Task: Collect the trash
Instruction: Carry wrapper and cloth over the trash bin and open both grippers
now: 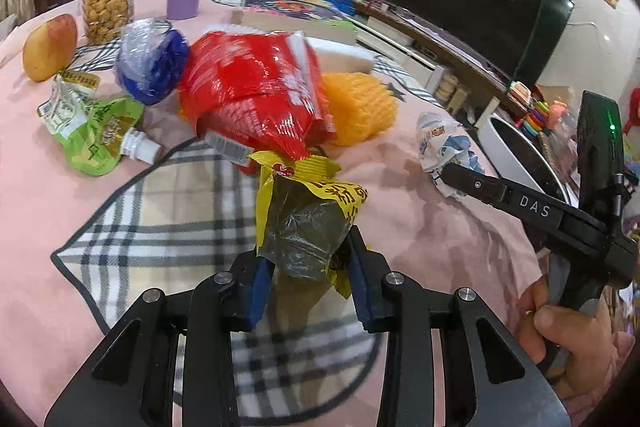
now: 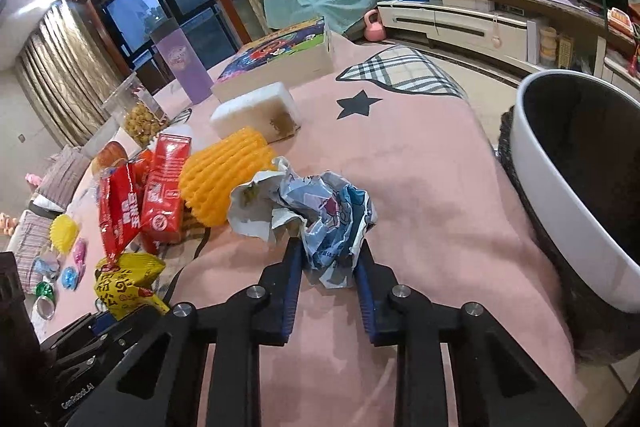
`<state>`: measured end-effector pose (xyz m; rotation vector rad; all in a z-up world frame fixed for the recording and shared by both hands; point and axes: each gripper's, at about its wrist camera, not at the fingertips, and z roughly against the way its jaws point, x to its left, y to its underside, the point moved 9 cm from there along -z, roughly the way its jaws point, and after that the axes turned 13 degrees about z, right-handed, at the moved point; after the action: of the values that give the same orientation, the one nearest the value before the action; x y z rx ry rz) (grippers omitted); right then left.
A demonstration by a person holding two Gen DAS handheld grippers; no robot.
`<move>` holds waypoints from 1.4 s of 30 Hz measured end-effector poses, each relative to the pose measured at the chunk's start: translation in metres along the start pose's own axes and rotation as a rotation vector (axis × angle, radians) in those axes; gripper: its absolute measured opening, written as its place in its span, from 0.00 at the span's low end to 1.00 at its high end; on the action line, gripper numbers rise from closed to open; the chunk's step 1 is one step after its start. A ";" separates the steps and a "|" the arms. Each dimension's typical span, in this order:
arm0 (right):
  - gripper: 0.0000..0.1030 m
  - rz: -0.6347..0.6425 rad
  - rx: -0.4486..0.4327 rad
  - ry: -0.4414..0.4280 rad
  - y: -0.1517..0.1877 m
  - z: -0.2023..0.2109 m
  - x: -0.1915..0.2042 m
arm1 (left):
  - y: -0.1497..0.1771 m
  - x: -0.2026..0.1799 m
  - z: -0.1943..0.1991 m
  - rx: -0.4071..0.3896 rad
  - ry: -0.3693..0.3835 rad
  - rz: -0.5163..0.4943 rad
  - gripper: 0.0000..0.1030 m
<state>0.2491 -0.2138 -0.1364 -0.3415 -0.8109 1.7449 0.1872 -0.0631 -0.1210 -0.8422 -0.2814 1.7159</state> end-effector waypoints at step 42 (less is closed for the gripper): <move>0.25 -0.180 -0.122 0.174 0.024 0.123 -0.122 | 0.017 -0.185 -0.027 0.087 0.218 -0.295 0.32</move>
<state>0.1985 -0.3728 -0.0849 -0.4805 -0.7983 1.4799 0.2101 -0.2445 -0.0784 -0.8686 -0.1719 1.3415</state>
